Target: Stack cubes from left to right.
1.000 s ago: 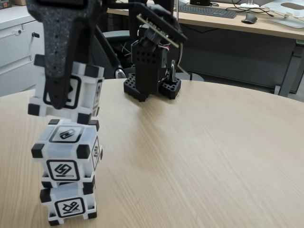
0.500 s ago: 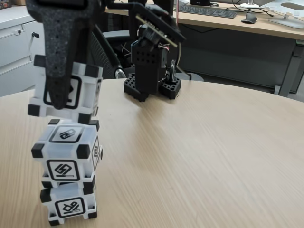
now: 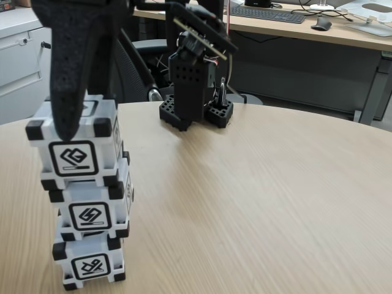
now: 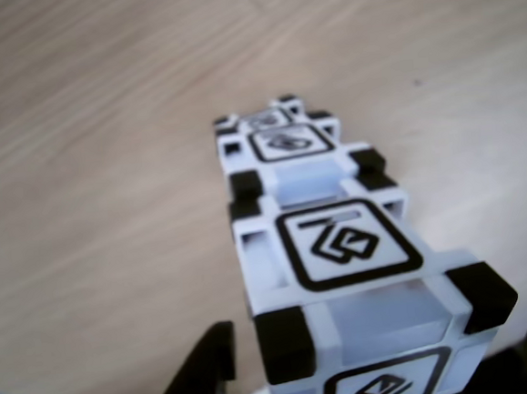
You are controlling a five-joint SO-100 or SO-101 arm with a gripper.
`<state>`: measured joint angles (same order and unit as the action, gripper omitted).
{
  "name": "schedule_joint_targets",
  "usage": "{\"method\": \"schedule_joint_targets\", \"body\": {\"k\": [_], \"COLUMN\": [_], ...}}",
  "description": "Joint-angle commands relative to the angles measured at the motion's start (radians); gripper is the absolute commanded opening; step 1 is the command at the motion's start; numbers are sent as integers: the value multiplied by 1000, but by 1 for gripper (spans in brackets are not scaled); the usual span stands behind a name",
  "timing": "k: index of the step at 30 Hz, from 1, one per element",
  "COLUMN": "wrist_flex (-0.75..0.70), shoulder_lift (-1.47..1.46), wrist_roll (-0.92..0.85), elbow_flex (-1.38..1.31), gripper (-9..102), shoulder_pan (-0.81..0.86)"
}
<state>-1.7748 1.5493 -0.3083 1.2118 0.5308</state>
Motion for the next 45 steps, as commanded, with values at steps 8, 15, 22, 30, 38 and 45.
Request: {"method": "schedule_joint_targets", "body": {"k": [8, 15, 22, 30, 38, 45], "wrist_flex": [0, -2, -2, -3, -2, 0], "shoulder_lift": [20, 23, 23, 12, 23, 23], "wrist_roll": [-20, -32, -46, -12, 34, 26], "elbow_flex": [-8, -5, -5, 9, 164, 187], "gripper": [41, 46, 48, 48, 47, 41], "shoulder_pan": [-8, -12, -46, -87, -101, -130]}}
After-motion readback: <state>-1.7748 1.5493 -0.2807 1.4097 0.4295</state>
